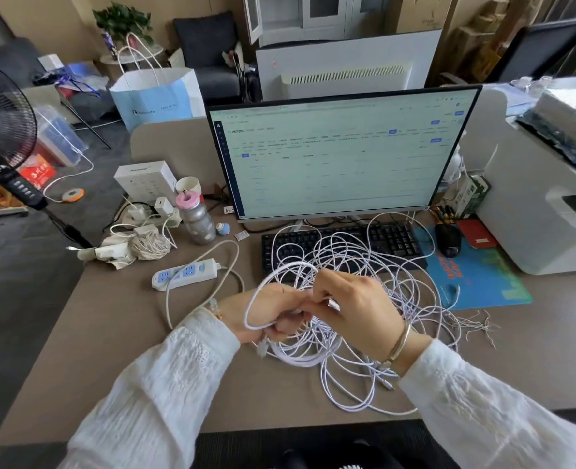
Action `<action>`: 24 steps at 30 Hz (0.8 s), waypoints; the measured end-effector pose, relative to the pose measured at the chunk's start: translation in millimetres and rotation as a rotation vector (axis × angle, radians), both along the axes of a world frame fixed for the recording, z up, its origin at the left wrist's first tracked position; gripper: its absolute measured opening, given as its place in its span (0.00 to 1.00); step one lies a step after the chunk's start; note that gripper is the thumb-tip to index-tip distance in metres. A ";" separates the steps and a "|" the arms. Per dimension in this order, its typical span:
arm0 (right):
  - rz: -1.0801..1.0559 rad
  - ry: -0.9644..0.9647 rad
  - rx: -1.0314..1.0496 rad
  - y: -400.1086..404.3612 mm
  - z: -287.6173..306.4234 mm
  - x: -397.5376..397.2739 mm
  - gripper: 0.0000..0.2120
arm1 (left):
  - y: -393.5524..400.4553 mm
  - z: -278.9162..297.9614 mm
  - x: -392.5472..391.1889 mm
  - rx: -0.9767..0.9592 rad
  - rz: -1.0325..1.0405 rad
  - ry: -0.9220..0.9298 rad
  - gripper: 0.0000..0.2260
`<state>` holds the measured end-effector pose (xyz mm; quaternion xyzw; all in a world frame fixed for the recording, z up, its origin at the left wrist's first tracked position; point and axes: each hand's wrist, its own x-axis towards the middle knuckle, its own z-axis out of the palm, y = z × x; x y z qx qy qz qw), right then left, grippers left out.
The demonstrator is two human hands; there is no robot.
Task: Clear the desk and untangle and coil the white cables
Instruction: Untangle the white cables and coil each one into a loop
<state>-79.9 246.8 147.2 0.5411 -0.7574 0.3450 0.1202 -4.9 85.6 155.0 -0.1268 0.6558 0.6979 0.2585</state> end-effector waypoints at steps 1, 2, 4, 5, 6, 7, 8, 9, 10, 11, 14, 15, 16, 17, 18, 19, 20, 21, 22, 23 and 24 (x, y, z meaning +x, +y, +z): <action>-0.022 -0.056 -0.009 2.0 -1.6 -1.8 0.12 | -0.3 -1.1 -0.6 -0.047 0.029 0.027 0.16; -0.026 -0.207 -0.021 5.0 -1.8 -4.6 0.09 | -0.9 -1.8 -1.0 -0.104 0.060 0.054 0.17; 0.023 -0.790 -0.061 9.3 3.6 -9.4 0.09 | -2.1 -4.3 -2.0 -0.372 0.090 0.146 0.21; 0.023 -1.013 -0.057 10.9 5.2 -12.8 0.14 | -1.6 -5.9 -2.9 -0.561 0.073 0.213 0.20; 0.014 -1.074 0.005 11.8 6.1 -16.4 0.20 | 1.0 -7.1 -3.3 -0.719 0.050 0.273 0.19; 0.007 -1.038 0.104 11.3 6.7 -18.8 0.25 | 4.9 -6.2 -3.7 -0.803 0.048 0.311 0.19; 0.005 -0.914 0.201 10.8 5.9 -20.6 0.25 | 8.4 -4.3 -4.0 -0.810 0.063 0.323 0.19; -0.007 -0.759 0.268 11.1 3.4 -22.7 0.21 | 10.5 -1.5 -3.7 -0.715 0.104 0.301 0.18; -0.030 -0.625 0.290 11.3 0.6 -26.0 0.16 | 10.7 0.9 -4.2 -0.545 0.160 0.255 0.17; -0.058 -0.539 0.284 12.0 -1.6 -29.3 0.14 | 9.5 2.6 -4.6 -0.345 0.206 0.192 0.16; -0.071 -0.568 0.269 15.9 -5.3 -35.0 0.18 | 5.6 9.6 -1.8 0.220 0.246 -0.004 0.13; -0.039 -0.625 0.300 15.9 -4.3 -34.9 0.21 | 3.9 9.8 -1.6 0.360 0.243 -0.053 0.12; 0.007 -0.675 0.342 15.7 -5.5 -36.1 0.21 | 2.5 10.7 -1.1 0.473 0.237 -0.098 0.12; 0.063 -0.721 0.377 16.0 -5.8 -37.2 0.17 | 0.7 10.2 -1.6 0.555 0.231 -0.134 0.11; 0.109 -0.765 0.395 16.5 -3.9 -37.7 0.12 | -1.2 8.9 -1.7 0.610 0.224 -0.161 0.11; 0.137 -0.793 0.406 17.6 -1.5 -38.1 0.07 | -3.3 7.5 -1.3 0.631 0.220 -0.176 0.12; 0.149 -0.810 0.398 18.1 0.0 -39.8 0.06 | -4.6 6.4 -1.0 0.615 0.221 -0.183 0.13; 0.151 -0.817 0.386 18.6 1.5 -40.9 0.06 | -5.3 4.7 -0.6 0.567 0.221 -0.178 0.14; 0.151 -0.818 0.371 18.1 2.1 -41.7 0.06 | -5.0 3.4 -0.1 0.495 0.218 -0.159 0.15; 0.153 -0.826 0.355 17.9 2.4 -41.8 0.07 | -4.1 3.1 0.2 0.416 0.218 -0.128 0.14; 0.155 -0.852 0.334 17.5 0.9 -41.7 0.09 | -3.0 3.8 0.5 0.352 0.225 -0.096 0.13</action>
